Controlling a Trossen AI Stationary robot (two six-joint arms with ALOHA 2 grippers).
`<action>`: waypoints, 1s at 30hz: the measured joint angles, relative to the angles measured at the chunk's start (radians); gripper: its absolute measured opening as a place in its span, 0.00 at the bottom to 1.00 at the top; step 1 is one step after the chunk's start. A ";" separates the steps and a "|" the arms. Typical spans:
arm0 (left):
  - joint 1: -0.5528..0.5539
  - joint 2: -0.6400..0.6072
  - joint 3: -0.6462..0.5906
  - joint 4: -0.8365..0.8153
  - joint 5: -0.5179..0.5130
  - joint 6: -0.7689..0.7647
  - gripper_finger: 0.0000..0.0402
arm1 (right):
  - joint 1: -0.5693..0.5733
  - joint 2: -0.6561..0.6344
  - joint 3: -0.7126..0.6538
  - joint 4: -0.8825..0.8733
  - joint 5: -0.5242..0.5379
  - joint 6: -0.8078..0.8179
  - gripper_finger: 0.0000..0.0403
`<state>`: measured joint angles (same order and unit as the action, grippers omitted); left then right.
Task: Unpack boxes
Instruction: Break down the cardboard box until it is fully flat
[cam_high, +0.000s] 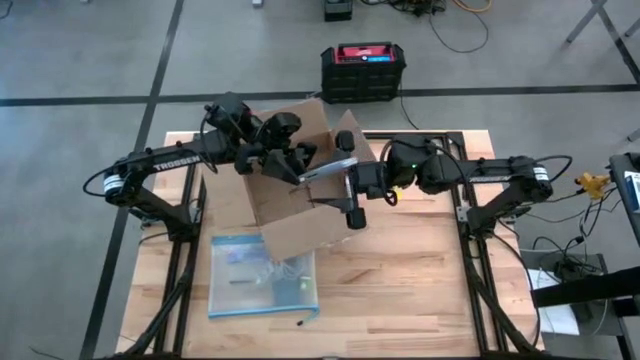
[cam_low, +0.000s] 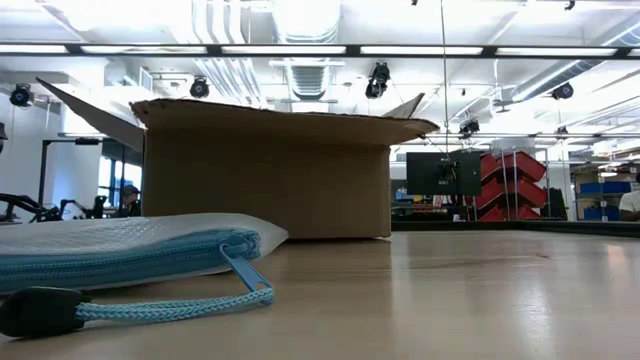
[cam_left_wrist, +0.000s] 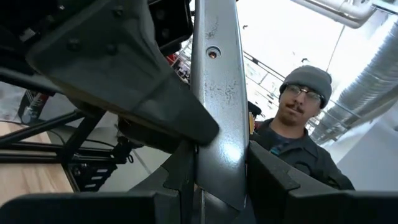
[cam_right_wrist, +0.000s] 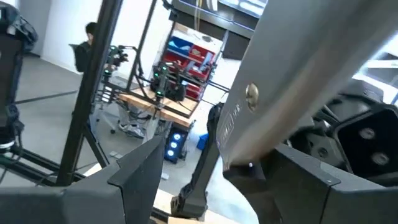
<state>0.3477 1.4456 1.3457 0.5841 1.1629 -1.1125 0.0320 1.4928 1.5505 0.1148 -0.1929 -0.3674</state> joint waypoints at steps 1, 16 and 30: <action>0.000 0.001 0.000 -0.002 -0.004 0.002 0.23 | 0.001 0.004 0.004 0.002 -0.003 -0.004 0.60; -0.010 0.006 0.000 -0.017 -0.012 0.019 0.23 | -0.012 0.044 0.035 0.008 -0.027 -0.053 0.13; 0.038 -0.011 0.000 0.002 -0.042 0.052 0.54 | -0.037 -0.006 0.034 -0.055 0.003 0.083 0.12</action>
<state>0.3856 1.4341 1.3457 0.5858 1.1214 -1.0609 -0.0055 1.4865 1.5845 0.0598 -0.1898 -0.2847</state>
